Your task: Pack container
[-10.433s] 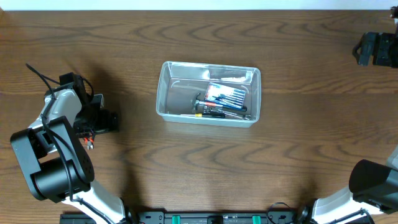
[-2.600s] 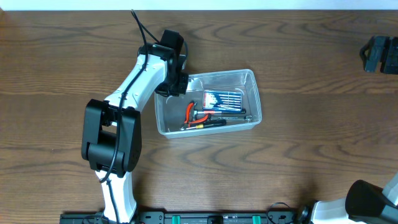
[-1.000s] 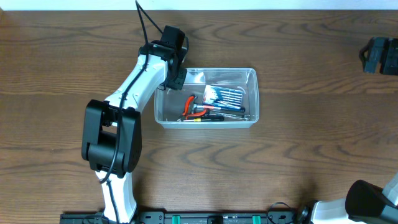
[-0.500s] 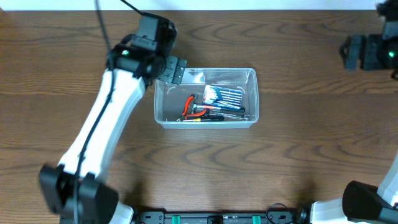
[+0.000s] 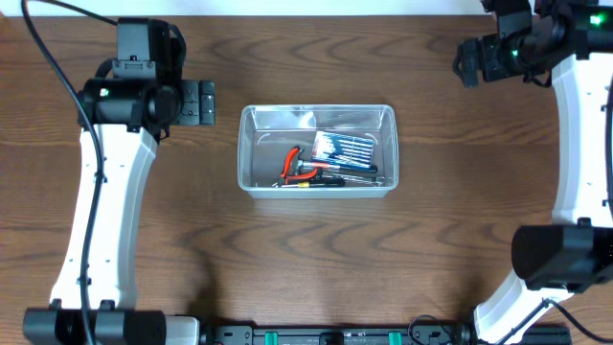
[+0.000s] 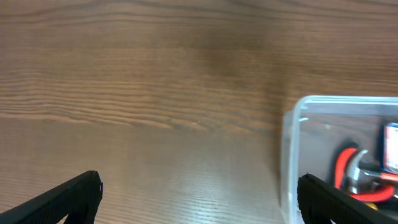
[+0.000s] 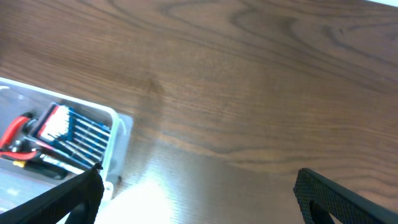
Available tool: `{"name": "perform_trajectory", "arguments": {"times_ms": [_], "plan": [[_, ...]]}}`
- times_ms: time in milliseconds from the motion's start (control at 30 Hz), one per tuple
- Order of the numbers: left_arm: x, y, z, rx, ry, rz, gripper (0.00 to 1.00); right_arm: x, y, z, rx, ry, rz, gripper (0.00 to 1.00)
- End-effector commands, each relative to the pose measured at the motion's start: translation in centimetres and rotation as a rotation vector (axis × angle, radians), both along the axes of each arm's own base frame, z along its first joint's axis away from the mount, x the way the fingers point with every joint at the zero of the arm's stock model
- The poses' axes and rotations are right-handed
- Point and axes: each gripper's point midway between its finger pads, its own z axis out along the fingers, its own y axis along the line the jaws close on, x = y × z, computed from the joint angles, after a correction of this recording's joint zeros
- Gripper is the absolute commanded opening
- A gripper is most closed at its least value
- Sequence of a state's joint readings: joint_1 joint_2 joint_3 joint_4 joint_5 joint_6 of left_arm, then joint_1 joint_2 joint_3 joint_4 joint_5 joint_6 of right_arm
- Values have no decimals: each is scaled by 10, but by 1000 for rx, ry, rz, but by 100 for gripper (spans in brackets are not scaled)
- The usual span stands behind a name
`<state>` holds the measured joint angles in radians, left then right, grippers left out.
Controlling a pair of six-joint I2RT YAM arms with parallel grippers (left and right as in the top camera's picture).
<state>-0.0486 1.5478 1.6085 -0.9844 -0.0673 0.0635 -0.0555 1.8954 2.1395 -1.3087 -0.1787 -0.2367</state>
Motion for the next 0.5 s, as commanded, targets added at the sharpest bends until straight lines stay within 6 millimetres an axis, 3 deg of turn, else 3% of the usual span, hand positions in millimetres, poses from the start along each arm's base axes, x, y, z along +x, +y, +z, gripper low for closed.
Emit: {"name": "perform_trajectory", "arguments": {"times_ms": [0,100,233,333,467], "plan": [[-20,-10,31,-38,-73,-23,99,-26,2,52,6,-105,-39,99],[-41,-12,51,-42,-137,-32,99,-54,-1,75,-15,-136,-56,99],[-76,-14,65,-49,-220,-50,99,-86,-3,90,-31,-175,-73,99],[-99,-15,64,-50,-287,-59,99,-108,-3,85,-29,-205,-93,99],[-127,-7,49,-10,-373,-38,99,-135,-2,59,-13,-276,-116,99]]}}
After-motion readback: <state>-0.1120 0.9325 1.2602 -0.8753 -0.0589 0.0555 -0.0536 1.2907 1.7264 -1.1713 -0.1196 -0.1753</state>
